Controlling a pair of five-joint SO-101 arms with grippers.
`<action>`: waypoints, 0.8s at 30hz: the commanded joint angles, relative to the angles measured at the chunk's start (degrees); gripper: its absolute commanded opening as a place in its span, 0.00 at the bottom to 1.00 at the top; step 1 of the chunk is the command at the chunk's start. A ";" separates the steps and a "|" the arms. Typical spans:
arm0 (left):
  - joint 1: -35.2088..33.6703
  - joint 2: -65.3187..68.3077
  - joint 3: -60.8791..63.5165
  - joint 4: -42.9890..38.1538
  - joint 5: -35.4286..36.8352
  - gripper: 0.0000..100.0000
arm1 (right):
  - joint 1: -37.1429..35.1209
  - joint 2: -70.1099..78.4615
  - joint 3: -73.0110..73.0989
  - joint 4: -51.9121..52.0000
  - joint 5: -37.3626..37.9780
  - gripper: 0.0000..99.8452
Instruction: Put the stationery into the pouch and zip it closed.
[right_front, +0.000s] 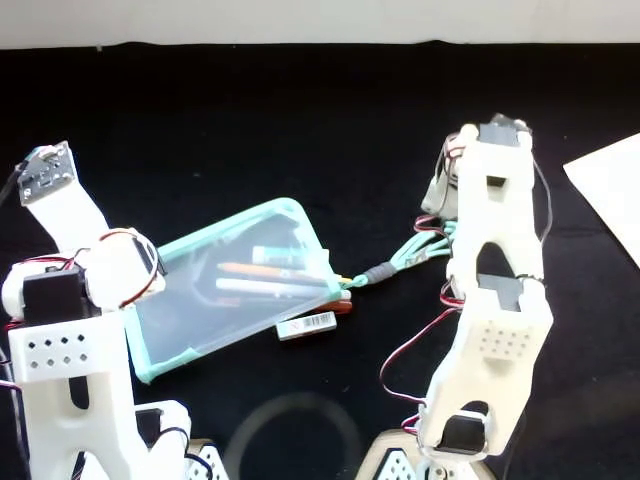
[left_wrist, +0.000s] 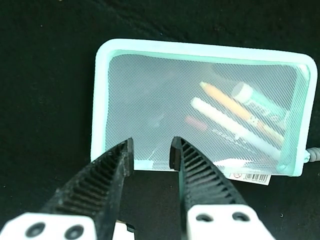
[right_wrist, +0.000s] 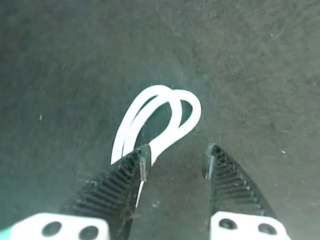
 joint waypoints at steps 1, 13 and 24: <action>-0.57 -0.31 -0.22 -0.79 -0.53 0.14 | 0.92 1.63 -2.51 -2.33 -2.02 0.18; -0.57 -0.31 -0.22 -0.79 -0.53 0.14 | 1.19 4.09 -2.51 5.05 -1.49 0.18; -0.57 -0.31 -0.13 -0.79 -0.53 0.14 | 4.00 7.69 1.36 6.46 1.14 0.18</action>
